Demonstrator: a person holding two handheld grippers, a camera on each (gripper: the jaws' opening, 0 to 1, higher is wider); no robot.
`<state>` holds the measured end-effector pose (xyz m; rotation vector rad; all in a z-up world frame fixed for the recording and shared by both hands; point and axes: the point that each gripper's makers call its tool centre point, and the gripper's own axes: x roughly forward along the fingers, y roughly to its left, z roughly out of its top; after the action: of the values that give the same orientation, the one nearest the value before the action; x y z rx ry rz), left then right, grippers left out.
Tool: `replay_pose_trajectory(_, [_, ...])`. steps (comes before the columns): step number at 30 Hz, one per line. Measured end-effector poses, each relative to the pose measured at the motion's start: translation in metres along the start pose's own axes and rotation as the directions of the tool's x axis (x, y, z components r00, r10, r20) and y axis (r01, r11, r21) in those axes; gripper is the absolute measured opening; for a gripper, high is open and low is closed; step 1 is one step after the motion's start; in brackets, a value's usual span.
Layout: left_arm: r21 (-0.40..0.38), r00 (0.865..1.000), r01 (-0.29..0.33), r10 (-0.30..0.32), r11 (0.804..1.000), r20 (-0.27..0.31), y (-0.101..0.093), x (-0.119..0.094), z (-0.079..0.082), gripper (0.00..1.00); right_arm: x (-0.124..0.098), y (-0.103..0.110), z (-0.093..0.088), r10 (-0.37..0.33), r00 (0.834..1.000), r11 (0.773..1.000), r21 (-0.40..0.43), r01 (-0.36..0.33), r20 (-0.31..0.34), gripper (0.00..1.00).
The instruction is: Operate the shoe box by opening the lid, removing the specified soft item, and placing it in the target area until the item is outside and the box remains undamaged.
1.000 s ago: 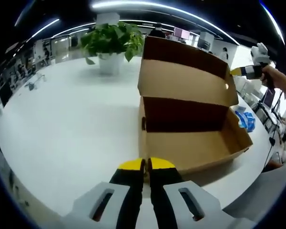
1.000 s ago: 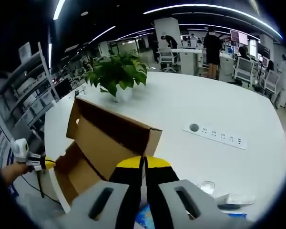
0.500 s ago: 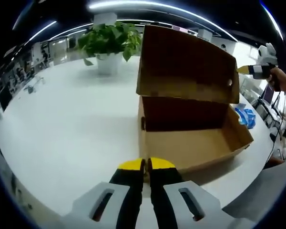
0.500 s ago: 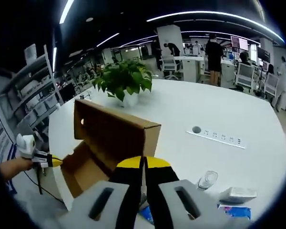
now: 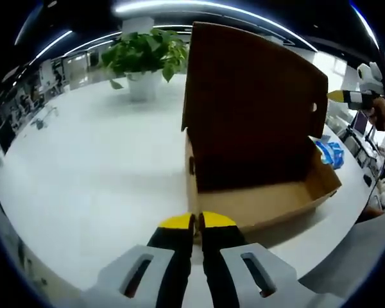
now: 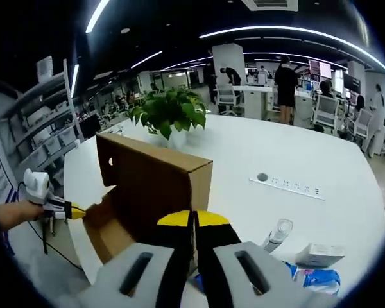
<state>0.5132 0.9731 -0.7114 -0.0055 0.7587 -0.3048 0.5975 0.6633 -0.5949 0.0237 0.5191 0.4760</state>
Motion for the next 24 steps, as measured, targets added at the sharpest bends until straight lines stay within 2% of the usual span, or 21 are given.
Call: replay_pose_trajectory(24, [0.005,1.0,0.012,-0.012,1.0,0.0,0.0,-0.001,-0.001,0.01,-0.019,0.016,-0.022,-0.024,0.998,1.0,0.006,0.024,0.051,0.0])
